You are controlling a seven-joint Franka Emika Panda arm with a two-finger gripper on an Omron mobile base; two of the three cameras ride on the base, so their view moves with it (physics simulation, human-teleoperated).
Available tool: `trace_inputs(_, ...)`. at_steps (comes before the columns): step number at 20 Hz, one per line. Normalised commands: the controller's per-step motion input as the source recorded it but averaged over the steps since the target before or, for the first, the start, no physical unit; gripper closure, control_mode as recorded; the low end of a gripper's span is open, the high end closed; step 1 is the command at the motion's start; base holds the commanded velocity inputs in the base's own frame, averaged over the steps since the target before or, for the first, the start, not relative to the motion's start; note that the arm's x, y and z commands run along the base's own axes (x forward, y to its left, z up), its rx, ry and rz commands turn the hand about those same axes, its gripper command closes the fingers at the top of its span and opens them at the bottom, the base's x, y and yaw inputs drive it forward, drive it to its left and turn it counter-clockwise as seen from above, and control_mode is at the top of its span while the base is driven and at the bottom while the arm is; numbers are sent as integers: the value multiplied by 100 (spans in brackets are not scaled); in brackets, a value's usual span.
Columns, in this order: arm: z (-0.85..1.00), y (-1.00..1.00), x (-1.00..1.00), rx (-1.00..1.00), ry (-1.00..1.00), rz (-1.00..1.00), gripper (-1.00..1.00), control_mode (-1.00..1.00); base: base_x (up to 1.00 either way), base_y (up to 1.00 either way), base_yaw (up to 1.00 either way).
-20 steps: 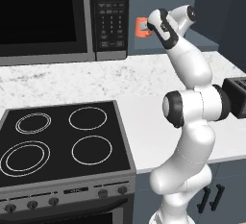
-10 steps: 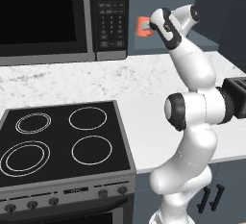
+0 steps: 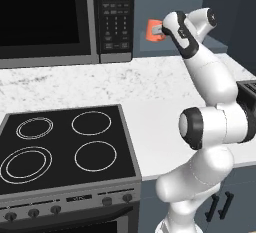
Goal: Gather all objects into one cabinet and sort the glasses and bowls to opposite sides.
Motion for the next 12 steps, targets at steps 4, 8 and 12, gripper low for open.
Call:
trace_inputs(4, 0, 0, -44, 0, 0, 0, 100, -100, 0, 0, 0)
trace_inputs(8, 1, -1, -44, 0, 0, -2, 100, -100, 0, 0, 0)
trace_inputs(12, 1, -8, -65, 0, -1, -7, 100, -100, 0, 0, 0)
